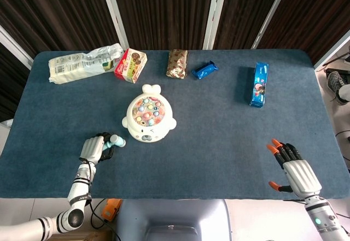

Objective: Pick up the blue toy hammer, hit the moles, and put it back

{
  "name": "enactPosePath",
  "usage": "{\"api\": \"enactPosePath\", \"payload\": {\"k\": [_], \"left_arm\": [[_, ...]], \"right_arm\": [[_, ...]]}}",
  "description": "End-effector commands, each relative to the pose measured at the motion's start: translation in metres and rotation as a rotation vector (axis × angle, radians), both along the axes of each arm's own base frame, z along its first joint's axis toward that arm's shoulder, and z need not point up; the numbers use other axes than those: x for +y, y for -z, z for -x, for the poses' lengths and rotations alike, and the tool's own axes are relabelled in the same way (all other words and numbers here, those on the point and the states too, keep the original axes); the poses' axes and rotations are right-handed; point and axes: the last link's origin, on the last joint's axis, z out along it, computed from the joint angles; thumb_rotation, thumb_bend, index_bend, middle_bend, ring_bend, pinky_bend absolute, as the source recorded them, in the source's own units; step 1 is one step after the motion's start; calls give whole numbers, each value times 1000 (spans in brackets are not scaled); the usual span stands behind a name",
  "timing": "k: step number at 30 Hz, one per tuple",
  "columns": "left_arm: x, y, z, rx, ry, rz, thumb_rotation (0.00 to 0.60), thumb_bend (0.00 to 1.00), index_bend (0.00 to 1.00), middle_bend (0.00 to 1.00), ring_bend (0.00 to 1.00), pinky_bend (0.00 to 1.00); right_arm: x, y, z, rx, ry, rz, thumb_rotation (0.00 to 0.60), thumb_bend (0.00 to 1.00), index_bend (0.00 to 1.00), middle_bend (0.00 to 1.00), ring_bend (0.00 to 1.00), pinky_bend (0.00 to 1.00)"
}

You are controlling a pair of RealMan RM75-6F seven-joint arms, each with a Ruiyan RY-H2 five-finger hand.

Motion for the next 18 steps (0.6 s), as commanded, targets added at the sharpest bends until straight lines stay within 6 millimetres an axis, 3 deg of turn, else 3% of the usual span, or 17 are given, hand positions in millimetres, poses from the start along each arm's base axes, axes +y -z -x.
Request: {"api": "enactPosePath", "payload": {"k": [1,11,18], "left_arm": [[0,0,0,-2,2,2,600,492,460,332,258,318],[-2,-2,-2,-7,11,8,600,499,462,335,258,318],[-2,-1,-4,-16,7,1,600,619,529,400,295,331]], "right_arm": [[0,0,0,0,0,-1,600,275,0,0,0,0],[-1,1,0,3,1,-3,600,276,0,0,0,0],[-1,1,0,4,2,-4,600,276,0,0,0,0]]}}
